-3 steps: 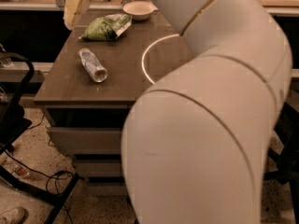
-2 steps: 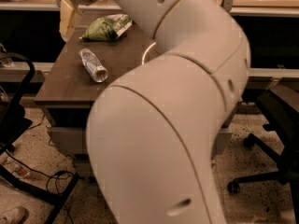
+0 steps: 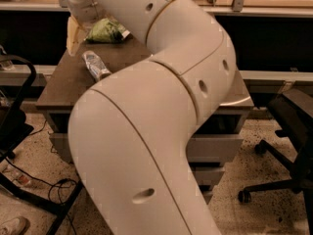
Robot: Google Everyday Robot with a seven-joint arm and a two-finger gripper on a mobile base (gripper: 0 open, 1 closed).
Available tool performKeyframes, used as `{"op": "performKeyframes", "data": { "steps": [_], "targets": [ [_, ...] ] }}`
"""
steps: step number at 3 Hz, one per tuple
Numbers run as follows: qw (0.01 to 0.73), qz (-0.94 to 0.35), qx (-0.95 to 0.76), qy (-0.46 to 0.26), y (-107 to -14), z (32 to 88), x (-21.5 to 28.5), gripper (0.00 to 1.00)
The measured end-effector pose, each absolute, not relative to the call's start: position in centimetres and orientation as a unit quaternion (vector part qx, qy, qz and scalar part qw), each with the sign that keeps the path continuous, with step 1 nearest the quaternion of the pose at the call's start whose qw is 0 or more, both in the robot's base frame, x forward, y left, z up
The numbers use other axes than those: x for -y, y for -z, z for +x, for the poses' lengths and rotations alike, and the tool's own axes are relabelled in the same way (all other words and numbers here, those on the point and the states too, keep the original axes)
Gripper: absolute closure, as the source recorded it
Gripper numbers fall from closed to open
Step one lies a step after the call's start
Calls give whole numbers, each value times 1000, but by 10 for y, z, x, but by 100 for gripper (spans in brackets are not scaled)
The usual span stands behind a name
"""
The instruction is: Place redbull can upright
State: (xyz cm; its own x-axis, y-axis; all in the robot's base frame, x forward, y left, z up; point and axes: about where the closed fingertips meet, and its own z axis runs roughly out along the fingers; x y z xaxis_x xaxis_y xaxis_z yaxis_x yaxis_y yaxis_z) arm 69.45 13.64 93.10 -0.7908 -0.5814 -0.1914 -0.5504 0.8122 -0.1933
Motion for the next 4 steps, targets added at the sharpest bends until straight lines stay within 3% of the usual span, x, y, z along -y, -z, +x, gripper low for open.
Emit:
{"op": "performKeyframes", "data": {
  "steps": [4],
  "targets": [
    [26,-277,-960,13,-869,677,-155,0]
  ]
}}
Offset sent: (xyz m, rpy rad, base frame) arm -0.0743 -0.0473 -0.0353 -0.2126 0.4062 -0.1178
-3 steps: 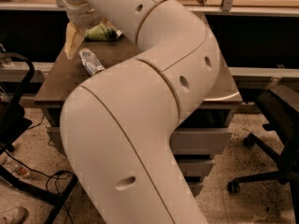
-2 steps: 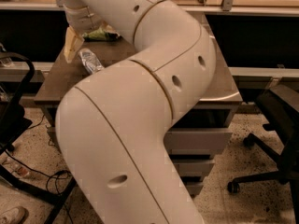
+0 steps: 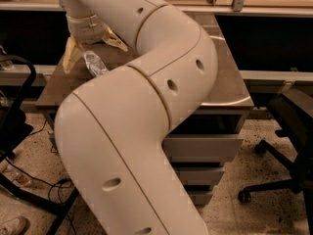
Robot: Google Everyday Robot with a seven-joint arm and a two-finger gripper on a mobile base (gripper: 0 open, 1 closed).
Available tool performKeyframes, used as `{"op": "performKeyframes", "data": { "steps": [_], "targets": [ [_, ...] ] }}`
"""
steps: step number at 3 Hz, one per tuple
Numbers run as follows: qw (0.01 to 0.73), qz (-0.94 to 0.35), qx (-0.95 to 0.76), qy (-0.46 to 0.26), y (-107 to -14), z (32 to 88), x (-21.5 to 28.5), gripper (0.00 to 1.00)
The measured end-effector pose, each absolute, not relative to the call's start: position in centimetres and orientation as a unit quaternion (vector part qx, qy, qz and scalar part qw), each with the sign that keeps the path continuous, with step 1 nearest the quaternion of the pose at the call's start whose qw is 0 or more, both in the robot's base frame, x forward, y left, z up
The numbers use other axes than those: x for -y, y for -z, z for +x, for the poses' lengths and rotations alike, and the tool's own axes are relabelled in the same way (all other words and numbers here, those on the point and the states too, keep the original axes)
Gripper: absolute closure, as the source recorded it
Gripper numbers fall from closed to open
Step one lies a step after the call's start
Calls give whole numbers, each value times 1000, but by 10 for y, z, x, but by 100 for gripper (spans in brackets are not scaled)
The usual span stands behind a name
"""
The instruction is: Place redbull can upright
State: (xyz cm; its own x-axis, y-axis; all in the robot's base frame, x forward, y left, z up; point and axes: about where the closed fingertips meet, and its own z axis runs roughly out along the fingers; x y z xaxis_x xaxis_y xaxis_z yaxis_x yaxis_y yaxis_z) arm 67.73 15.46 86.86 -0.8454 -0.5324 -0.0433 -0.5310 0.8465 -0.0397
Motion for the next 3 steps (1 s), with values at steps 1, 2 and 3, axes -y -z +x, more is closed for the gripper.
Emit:
{"op": "performKeyframes", "data": {
  "steps": [1,2,3],
  "targets": [
    [17,-276,-961,2,-865,674,-159,0],
    [11,-270,-963,-10,-863,675,-162,0],
    [11,-266,-964,-24,-860,677,-162,0]
  ]
}}
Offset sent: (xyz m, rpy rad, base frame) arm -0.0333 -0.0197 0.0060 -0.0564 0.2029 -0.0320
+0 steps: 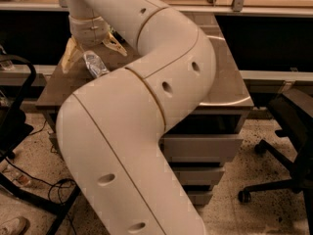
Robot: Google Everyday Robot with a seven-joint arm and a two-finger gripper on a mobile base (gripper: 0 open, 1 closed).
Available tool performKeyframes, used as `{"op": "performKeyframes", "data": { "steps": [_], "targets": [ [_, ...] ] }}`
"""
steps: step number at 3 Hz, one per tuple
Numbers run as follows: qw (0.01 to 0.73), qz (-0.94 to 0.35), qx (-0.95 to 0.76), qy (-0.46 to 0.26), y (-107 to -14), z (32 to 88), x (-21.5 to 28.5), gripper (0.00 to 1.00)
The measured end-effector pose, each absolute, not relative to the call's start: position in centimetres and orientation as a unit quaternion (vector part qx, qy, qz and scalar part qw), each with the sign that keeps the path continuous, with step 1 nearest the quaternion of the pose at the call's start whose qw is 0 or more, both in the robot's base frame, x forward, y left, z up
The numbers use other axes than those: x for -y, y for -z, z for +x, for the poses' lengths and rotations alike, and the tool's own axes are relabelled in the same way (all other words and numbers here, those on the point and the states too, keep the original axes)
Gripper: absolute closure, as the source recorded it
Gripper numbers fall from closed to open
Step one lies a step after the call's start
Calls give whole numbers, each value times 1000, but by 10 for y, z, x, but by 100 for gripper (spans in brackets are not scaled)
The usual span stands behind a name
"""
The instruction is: Place redbull can upright
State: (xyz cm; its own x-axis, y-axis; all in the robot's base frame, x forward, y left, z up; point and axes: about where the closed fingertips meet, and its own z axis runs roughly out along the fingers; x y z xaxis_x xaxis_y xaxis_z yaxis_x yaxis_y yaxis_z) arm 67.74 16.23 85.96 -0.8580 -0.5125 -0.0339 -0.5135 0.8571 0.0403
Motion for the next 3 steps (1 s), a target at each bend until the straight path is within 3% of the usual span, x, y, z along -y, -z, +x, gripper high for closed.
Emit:
{"op": "performKeyframes", "data": {
  "steps": [3],
  "targets": [
    [25,-286,-957,-42,-856,677,-156,0]
  ]
}}
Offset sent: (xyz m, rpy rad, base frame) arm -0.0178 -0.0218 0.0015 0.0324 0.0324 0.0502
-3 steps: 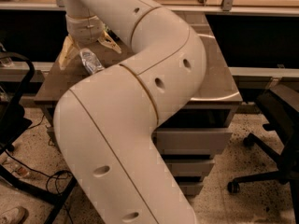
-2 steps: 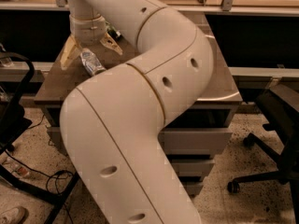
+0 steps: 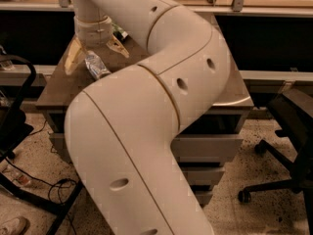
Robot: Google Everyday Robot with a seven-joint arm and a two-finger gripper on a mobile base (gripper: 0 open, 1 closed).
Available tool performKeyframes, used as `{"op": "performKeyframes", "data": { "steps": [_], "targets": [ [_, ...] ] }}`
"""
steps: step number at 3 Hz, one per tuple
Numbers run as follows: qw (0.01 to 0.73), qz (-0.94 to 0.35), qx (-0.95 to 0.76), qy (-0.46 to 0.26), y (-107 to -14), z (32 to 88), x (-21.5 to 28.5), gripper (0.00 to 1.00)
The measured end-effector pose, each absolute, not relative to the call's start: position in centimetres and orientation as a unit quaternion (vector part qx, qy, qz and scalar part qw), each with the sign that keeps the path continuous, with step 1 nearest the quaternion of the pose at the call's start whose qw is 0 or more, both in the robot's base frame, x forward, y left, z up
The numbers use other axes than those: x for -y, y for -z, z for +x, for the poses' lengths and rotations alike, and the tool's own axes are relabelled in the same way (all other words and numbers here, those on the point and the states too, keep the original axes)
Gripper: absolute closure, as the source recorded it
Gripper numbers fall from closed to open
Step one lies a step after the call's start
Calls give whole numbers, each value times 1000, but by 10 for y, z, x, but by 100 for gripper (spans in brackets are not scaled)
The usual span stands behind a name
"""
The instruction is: Place redbull can upright
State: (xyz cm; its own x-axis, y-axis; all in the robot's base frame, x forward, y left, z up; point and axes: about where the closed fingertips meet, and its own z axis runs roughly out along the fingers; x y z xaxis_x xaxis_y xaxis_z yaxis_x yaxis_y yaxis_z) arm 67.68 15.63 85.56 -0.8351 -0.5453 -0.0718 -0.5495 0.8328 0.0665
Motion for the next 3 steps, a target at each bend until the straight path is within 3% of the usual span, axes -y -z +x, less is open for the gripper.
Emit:
{"op": "performKeyframes", "data": {
  "steps": [3],
  "targets": [
    [32,-295,-955,-22,-856,679,-165,0]
  ]
}}
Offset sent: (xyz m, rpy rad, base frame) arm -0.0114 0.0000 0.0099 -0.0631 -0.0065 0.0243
